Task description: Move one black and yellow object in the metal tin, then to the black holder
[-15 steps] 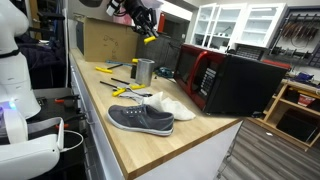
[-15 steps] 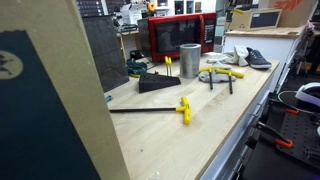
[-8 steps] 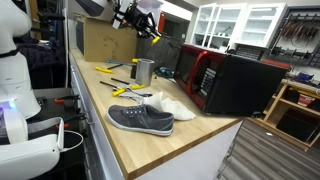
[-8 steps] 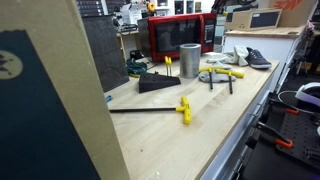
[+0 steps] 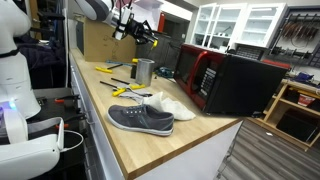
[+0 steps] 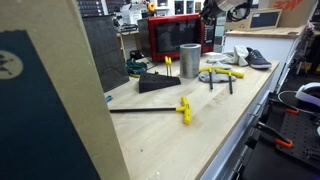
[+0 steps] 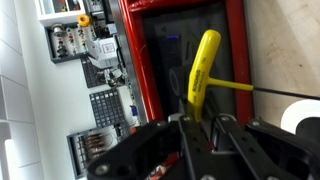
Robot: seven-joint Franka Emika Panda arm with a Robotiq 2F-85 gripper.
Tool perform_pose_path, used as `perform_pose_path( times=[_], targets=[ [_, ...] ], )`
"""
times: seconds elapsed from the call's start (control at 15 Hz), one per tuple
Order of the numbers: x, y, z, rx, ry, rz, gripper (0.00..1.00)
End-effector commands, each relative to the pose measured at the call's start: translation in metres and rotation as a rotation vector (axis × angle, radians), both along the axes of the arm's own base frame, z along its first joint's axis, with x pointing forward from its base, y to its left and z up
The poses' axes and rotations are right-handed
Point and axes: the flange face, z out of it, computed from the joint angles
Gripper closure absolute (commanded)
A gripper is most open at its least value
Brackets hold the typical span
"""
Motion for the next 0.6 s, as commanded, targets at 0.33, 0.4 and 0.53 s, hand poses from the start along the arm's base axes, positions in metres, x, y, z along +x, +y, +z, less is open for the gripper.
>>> perform_pose_path(
  times=[0.33, 0.4, 0.53],
  targets=[
    [0.019, 0.036, -0.039, -0.112, -0.096, 0.146, 0.96],
    [0.020, 0.038, -0.046, -0.112, -0.092, 0.151, 0.96],
    [0.020, 0.042, -0.057, -0.123, -0.085, 0.170, 0.96]
  ],
)
